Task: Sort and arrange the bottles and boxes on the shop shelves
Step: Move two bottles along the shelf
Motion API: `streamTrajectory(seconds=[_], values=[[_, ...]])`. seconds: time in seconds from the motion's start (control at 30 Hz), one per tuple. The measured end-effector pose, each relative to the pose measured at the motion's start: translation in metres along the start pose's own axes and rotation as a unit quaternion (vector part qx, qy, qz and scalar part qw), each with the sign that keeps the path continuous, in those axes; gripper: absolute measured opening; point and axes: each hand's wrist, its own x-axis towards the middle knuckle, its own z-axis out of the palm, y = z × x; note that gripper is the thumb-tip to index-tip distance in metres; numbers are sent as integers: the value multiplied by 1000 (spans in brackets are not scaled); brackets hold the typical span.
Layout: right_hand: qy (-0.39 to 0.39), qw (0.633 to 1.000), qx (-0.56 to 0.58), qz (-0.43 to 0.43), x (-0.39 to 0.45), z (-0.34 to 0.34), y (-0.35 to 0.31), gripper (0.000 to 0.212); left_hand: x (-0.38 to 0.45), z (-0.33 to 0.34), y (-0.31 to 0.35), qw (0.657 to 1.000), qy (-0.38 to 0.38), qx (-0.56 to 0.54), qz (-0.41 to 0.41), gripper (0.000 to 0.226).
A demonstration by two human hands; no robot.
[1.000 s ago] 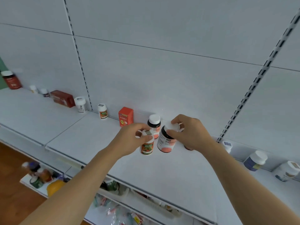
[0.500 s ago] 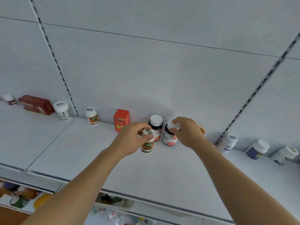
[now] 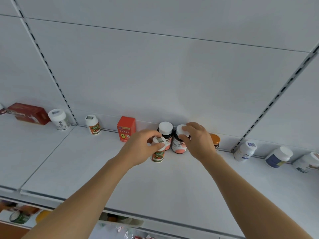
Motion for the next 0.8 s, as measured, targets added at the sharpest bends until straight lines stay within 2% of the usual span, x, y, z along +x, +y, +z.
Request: streamTrajectory(seconds=[0.2, 0.4, 0.57, 0.8], values=[[36, 999, -10, -16, -3, 10, 4, 27, 3, 1, -2, 1000, 4, 4, 9, 30], [25, 998, -47, -39, -7, 3, 3, 29, 1, -2, 4, 1000, 6, 10, 17, 30], [74, 988, -68, -114, -7, -10, -10, 22, -10, -15, 11, 999, 17, 28, 20, 28], [107, 976, -16, -191, -6, -5, -61, 15, -39, -51, 0, 997, 61, 47, 6, 23]])
